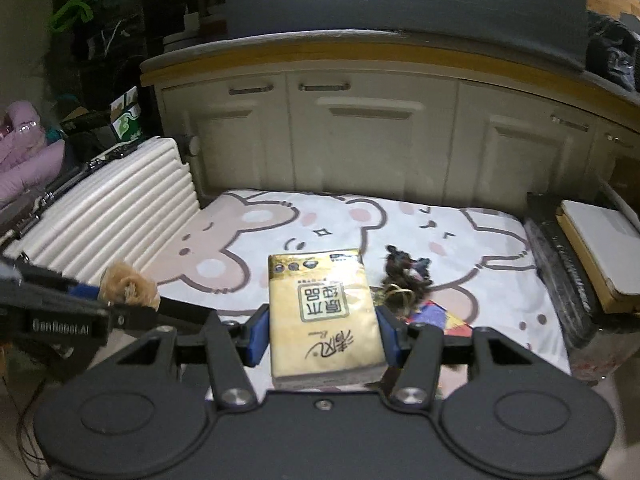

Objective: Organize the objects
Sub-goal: 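Carry the scrunchie and tissue pack with both tools over the black box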

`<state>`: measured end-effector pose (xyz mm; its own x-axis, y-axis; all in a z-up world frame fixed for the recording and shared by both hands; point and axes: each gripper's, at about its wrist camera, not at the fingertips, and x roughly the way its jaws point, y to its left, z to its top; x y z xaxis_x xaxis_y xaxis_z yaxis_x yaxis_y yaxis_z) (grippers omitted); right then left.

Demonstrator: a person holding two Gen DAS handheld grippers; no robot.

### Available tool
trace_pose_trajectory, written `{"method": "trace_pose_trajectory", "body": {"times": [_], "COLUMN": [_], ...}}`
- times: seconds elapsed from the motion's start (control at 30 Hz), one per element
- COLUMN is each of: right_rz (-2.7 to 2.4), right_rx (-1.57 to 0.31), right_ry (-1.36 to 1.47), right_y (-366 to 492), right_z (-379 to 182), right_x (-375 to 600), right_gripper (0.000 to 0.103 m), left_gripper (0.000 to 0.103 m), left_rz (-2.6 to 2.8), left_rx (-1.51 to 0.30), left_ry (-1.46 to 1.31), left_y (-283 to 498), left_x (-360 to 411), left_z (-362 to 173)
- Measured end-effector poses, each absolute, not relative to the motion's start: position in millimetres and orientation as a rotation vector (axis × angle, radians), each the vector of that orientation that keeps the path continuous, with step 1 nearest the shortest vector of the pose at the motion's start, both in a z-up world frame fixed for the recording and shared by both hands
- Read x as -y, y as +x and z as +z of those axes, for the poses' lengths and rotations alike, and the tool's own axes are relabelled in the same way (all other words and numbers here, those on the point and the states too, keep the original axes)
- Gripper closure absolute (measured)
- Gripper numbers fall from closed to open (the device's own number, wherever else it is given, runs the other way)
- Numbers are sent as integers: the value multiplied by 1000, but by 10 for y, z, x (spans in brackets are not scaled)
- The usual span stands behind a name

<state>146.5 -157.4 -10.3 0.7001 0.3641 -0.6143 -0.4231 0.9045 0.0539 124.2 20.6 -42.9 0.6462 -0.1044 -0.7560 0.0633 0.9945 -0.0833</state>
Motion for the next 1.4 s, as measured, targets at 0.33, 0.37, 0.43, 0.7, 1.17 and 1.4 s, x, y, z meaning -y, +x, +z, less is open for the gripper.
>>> {"method": "trace_pose_trajectory", "body": {"times": [0.33, 0.37, 0.43, 0.7, 1.17, 1.4], "right_rz": [428, 430, 434, 450, 411, 403], "right_rx": [-805, -817, -831, -960, -1062, -1116], "right_ry": [-84, -85, -81, -9, 81, 102], "right_y": [1434, 1424, 1408, 1323, 1324, 1357], "right_z": [-253, -286, -344, -799, -1204, -1198], "right_x": [858, 792, 688, 289, -5, 55], "right_gripper": [48, 48, 48, 48, 46, 38], "left_gripper": [68, 68, 68, 68, 68, 68], "left_rz": [-5, 13, 40, 68, 80, 81], "left_rx": [-886, -892, -914, -992, -1135, -1196], "left_ry": [-105, -99, -100, -186, -330, -305], "left_y": [1091, 1081, 1048, 999, 1084, 1167], "left_x": [-674, -724, -840, -1243, -1519, -1500], "left_z": [-504, -538, -632, -877, -1278, -1432]}}
